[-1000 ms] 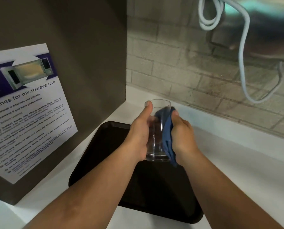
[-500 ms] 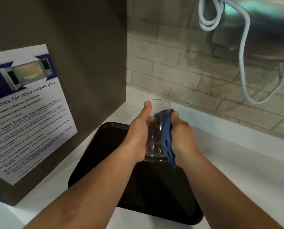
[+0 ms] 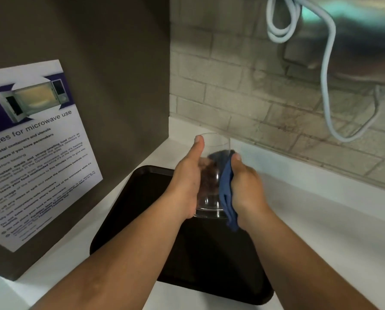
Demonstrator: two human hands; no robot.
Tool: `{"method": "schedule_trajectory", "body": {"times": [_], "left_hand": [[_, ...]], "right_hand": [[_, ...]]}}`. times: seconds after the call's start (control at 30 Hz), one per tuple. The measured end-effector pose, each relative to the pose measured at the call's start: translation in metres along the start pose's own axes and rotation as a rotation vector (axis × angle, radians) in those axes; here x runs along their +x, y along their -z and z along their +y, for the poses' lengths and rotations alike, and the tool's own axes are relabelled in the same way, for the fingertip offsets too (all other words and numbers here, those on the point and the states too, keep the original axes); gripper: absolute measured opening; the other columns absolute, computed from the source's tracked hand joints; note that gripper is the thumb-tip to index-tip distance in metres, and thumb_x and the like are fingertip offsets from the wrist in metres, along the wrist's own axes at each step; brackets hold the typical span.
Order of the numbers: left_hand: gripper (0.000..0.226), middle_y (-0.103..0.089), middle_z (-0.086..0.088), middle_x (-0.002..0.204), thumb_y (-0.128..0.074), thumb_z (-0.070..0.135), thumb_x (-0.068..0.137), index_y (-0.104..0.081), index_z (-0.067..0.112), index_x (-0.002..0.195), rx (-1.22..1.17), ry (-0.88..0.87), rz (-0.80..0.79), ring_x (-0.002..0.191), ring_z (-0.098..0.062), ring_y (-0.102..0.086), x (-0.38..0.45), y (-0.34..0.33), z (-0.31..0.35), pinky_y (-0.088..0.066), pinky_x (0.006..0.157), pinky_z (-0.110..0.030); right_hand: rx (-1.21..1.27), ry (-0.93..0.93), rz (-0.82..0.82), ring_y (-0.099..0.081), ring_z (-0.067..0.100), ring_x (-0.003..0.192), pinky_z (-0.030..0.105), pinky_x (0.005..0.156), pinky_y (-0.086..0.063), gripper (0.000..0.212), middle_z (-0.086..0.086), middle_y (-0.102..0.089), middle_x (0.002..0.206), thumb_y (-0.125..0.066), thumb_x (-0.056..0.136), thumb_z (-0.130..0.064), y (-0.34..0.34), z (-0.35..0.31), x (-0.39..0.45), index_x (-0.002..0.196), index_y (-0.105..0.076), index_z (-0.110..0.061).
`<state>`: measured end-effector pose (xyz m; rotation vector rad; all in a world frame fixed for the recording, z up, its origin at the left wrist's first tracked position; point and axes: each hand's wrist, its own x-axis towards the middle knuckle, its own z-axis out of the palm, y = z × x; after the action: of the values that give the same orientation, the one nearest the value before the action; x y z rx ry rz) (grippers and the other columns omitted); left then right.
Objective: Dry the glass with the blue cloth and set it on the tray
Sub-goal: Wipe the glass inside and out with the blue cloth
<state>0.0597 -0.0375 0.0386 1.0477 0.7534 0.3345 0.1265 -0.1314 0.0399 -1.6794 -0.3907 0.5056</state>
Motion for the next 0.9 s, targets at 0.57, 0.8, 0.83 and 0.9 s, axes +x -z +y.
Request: {"method": "schedule_trajectory", "body": {"times": [0.57, 0.8, 0.83, 0.9], "left_hand": [[0.075, -0.079, -0.01, 0.102, -0.048, 0.082, 0.091, -0.07, 0.011, 0.099, 0.01, -0.045, 0.143, 0.093, -0.028, -0.074, 0.0, -0.003, 0.005, -0.053, 0.074, -0.04], [0.062, -0.086, -0.003, 0.087, -0.049, 0.077, 0.094, -0.076, 0.021, 0.1, 0.073, -0.011, -0.049, 0.084, -0.019, -0.082, -0.001, -0.002, -0.006, -0.06, 0.076, -0.037], [0.067, -0.086, -0.006, 0.091, -0.047, 0.078, 0.094, -0.078, 0.018, 0.103, 0.037, 0.003, -0.073, 0.086, -0.021, -0.083, -0.001, -0.001, -0.004, -0.062, 0.076, -0.037], [0.082, -0.085, -0.015, 0.104, -0.043, 0.08, 0.094, -0.078, 0.008, 0.114, -0.001, 0.023, -0.064, 0.094, -0.028, -0.082, -0.003, -0.001, -0.001, -0.065, 0.071, -0.036]], "right_hand": [[-0.214, 0.125, -0.041, -0.067, 0.005, 0.08, 0.023, 0.07, -0.052, 0.038, 0.006, -0.07, 0.089, -0.033, 0.099, -0.048, -0.007, 0.017, -0.026, 0.098, -0.059, -0.019], [-0.145, 0.229, 0.075, -0.061, -0.006, 0.079, 0.01, 0.067, -0.044, 0.04, -0.007, -0.061, 0.088, -0.032, 0.101, -0.044, -0.007, -0.007, -0.004, 0.117, -0.052, -0.013], [-0.053, 0.152, 0.041, -0.065, 0.007, 0.086, 0.021, 0.073, -0.048, 0.048, 0.002, -0.066, 0.093, -0.033, 0.1, -0.047, -0.002, -0.008, 0.003, 0.12, -0.055, -0.009], [0.017, 0.02, -0.004, -0.065, 0.032, 0.097, 0.039, 0.079, -0.052, 0.058, 0.016, -0.067, 0.106, -0.036, 0.097, -0.053, 0.002, -0.004, 0.01, 0.121, -0.057, -0.005]]}}
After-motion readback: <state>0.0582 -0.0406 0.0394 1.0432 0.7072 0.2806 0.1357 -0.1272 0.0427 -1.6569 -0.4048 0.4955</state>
